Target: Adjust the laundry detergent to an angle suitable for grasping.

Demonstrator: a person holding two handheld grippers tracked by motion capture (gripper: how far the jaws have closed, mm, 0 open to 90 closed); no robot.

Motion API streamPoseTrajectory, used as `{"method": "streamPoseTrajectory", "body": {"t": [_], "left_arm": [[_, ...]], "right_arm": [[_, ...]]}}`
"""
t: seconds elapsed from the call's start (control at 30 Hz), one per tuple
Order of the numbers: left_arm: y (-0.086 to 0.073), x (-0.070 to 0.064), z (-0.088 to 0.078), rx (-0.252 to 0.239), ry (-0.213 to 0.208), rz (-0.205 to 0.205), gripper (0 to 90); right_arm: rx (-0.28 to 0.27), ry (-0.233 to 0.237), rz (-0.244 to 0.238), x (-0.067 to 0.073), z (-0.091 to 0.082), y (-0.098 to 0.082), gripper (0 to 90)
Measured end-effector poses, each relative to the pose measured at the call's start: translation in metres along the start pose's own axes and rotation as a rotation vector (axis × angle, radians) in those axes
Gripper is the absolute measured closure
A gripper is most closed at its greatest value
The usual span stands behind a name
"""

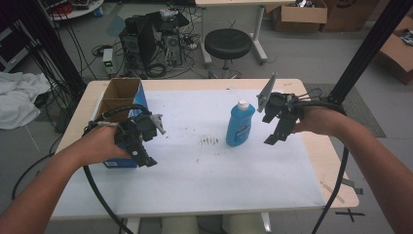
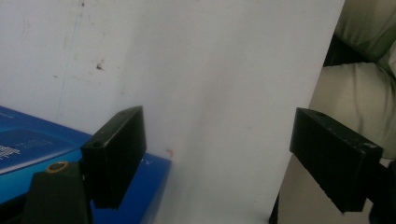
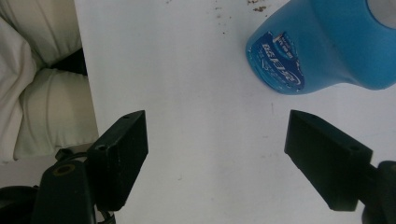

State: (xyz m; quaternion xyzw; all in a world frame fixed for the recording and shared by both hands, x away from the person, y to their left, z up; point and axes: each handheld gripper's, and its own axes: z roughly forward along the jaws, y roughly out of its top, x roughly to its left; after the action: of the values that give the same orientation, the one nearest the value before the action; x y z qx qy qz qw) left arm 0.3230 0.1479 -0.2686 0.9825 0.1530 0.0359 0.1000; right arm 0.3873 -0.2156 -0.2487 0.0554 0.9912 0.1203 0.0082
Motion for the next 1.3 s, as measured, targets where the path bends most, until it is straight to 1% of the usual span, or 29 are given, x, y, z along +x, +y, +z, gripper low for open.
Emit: {"method": "streamPoseTrajectory", "body": {"t": [0.43,0.53,0.67,0.77,0.87,0.9,0.93,1.0,1.03,1.07,1.1,1.13,1.2,1.3], "left_arm": [[-0.0010,0.0000,-0.0024,-0.009,0.008,-0.009,19.1],[-0.0007,0.0012,-0.0017,-0.007,0.005,-0.015,19.0],[0.0009,0.0012,-0.0006,-0.004,0.005,-0.014,18.8],[0.0018,0.0016,-0.0001,-0.001,0.012,-0.030,18.3],[0.0019,0.0009,-0.0009,-0.008,0.016,-0.034,18.5],[0.0013,0.0017,-0.0012,-0.012,0.020,-0.045,18.4],[0.0013,0.0017,-0.0012,-0.012,0.020,-0.045,18.4],[0.0007,0.0027,-0.0020,-0.017,0.032,-0.057,18.4],[0.0008,0.0034,-0.0025,-0.021,0.046,-0.069,18.4],[0.0008,0.0034,-0.0025,-0.021,0.046,-0.069,18.4],[0.0009,0.0050,-0.0026,-0.022,0.054,-0.080,18.5],[0.0009,0.0050,-0.0026,-0.022,0.054,-0.080,18.5],[0.0013,0.0072,-0.0020,-0.024,0.057,-0.092,18.5],[0.0027,0.0080,-0.0016,-0.029,0.063,-0.094,18.5]], "right_arm": [[0.000,-0.008,0.002,0.0019,-0.0020,-0.0011,21.2],[-0.001,-0.006,0.001,0.0019,-0.0022,-0.0016,21.2],[-0.001,-0.005,0.000,0.0018,-0.0013,-0.0024,21.1],[0.002,-0.004,0.003,0.0010,0.0000,-0.0029,21.0],[0.001,-0.003,0.001,0.0016,-0.0003,-0.0028,21.0],[0.003,-0.001,0.000,0.0017,-0.0007,-0.0030,21.0],[0.004,-0.001,0.002,0.0017,-0.0010,-0.0032,21.0],[0.001,-0.002,0.003,0.0012,-0.0013,-0.0037,21.0],[0.001,-0.002,0.004,0.0012,-0.0014,-0.0039,21.0],[0.001,-0.002,0.004,0.0012,-0.0014,-0.0039,21.0],[0.002,-0.001,0.005,0.0011,-0.0016,-0.0043,21.0],[0.002,-0.001,0.005,0.0011,-0.0016,-0.0043,21.0],[0.003,-0.001,0.004,0.0006,-0.0019,-0.0046,21.0],[0.005,-0.001,0.002,0.0007,-0.0021,-0.0043,21.0]]}}
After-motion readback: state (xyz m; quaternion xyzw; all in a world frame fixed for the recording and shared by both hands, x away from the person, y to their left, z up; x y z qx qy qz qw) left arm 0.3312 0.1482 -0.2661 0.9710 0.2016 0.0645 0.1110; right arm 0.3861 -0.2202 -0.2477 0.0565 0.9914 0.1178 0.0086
